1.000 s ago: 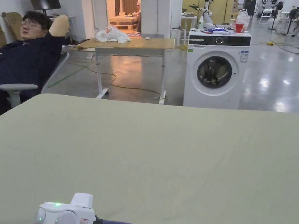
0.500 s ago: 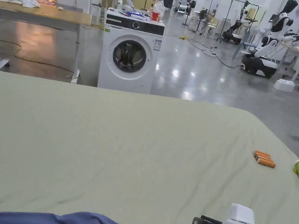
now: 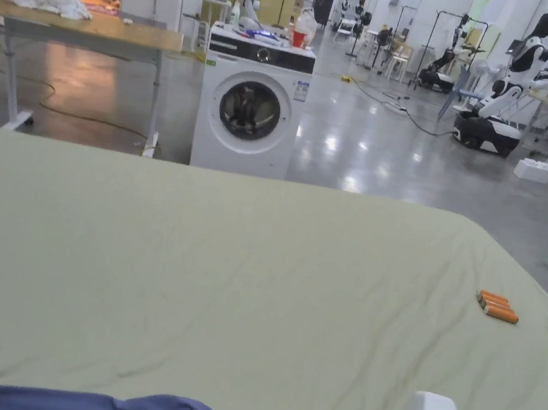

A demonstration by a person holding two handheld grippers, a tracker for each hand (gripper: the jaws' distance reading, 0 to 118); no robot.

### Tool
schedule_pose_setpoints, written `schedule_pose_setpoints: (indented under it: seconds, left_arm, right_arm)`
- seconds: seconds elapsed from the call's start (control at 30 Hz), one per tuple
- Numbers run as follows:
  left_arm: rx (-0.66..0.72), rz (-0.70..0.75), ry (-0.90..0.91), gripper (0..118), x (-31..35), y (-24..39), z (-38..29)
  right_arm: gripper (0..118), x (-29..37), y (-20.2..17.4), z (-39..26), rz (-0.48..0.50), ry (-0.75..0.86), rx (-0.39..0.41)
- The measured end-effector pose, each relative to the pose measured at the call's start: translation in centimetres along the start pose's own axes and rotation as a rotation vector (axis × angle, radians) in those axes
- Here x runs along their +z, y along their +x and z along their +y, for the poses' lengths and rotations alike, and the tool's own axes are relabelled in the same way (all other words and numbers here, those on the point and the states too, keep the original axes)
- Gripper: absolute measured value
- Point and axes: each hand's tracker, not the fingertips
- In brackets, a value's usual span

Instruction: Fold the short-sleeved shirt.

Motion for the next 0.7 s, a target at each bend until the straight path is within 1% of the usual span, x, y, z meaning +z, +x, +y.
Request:
schedule_pose_setpoints:
  seconds: [0.07,0.1,0.13,0.17,0.2,0.27,0.3,0.37,0.43,0.47,0.53,0.6,0.7]
  left_arm:
    - [0.029,0.018,0.133,0,3.2,-0.3,0.0]
    - [0.073,-0.042,0.212,0,4.9,-0.7,0.4]
    - [0.090,-0.102,0.259,0,7.1,-0.8,0.9]
    - [0.074,-0.111,0.305,0,9.7,-0.7,1.6]
    - [0.042,-0.123,0.340,0,12.0,-0.5,2.2]
    - [-0.054,-0.108,0.436,0,17.4,-0.2,3.9]
    - [-0.075,-0.100,0.463,0,19.8,-0.1,4.6]
    - [-0.076,-0.096,0.512,0,23.9,-0.4,6.3]
    - [-0.025,-0.105,0.574,0,27.9,-0.9,7.9]
    - [-0.024,-0.095,0.613,0,29.4,-1.1,8.5]
    - [-0.010,-0.050,0.692,0,31.9,-1.9,10.5]
    - [-0.006,-0.042,0.737,0,33.9,-2.5,12.4]
    - [-0.035,0.010,0.790,0,35.4,-3.2,15.6]
  right_arm:
    - [1,3.6,-0.1,0.8,0.094,0.098,-0.008]
    - [1,5.6,0.0,1.2,0.129,0.148,-0.012]
    - [1,7.5,-0.2,1.7,0.123,0.195,0.013]
    - [1,9.7,-0.3,2.2,0.118,0.237,0.044]
    - [1,11.3,-0.4,2.8,0.132,0.270,0.071]
    - [1,14.9,-0.7,4.1,0.146,0.364,0.093]
    - [1,16.6,-1.1,4.9,0.155,0.410,0.107]
    - [1,19.6,-1.5,6.3,0.168,0.480,0.133]
    - [1,23.0,-2.7,7.8,0.146,0.580,0.184]
    - [1,24.0,-2.9,8.6,0.140,0.608,0.184]
    - [1,26.1,-3.3,10.7,0.158,0.682,0.174]
    - [1,27.6,-4.2,13.1,0.146,0.734,0.174]
    - [1,29.1,-5.4,17.3,0.115,0.795,0.211]
